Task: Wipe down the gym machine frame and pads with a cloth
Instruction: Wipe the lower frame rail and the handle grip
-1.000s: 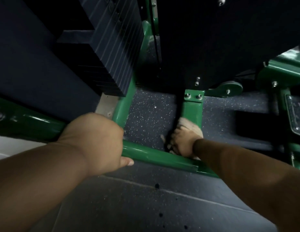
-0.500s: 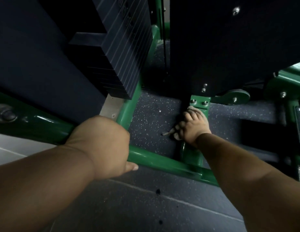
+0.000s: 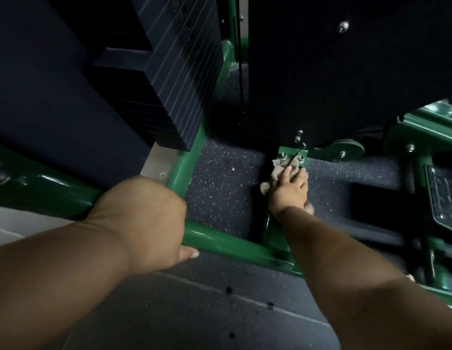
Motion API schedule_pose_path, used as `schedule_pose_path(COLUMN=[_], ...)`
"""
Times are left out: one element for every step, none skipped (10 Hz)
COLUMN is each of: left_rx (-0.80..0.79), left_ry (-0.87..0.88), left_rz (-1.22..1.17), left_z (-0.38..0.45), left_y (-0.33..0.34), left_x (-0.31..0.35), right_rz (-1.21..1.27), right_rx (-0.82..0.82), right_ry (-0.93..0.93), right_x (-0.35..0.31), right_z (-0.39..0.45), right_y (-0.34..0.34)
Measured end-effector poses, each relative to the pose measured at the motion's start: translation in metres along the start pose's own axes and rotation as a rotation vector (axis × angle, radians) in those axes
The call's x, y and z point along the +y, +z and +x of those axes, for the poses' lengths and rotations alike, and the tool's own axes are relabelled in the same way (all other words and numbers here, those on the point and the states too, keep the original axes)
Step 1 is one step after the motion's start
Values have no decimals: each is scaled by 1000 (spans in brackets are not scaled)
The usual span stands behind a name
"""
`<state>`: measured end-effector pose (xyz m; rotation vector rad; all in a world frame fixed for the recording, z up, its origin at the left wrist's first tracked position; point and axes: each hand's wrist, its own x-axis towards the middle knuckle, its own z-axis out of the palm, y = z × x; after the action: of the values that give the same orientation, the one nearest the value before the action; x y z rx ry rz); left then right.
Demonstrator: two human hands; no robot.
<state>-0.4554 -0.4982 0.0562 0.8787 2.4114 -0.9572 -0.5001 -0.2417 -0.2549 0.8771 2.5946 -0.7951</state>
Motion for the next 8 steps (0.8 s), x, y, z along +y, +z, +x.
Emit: schedule_pose_path(left_rx=[-1,13,25,32,10,1,34,18], left_ry=[-2,5,-2,10,9,6,-10,-12], left_rz=[18,31,4,-26,-15,7,22,-13], left_z=[0,-1,-1,0,1,0,1,-1], left_y=[2,3,5,8,8,6,7,5], left_x=[1,1,1,0,2,-2,1,1], right_rz=[242,380,178,15,-11,122,269,135], right_rx=[42,15,-75,-153,-123,-90,-27,65], right_ry=[53,65,70,16,-121,-56,26,-27], right_x=[13,33,42,44,36,31,39,26], right_z=[-9,-25,-50,-63,-36,9,15,-45], right_y=[7,12,19,19,8,12,28,8])
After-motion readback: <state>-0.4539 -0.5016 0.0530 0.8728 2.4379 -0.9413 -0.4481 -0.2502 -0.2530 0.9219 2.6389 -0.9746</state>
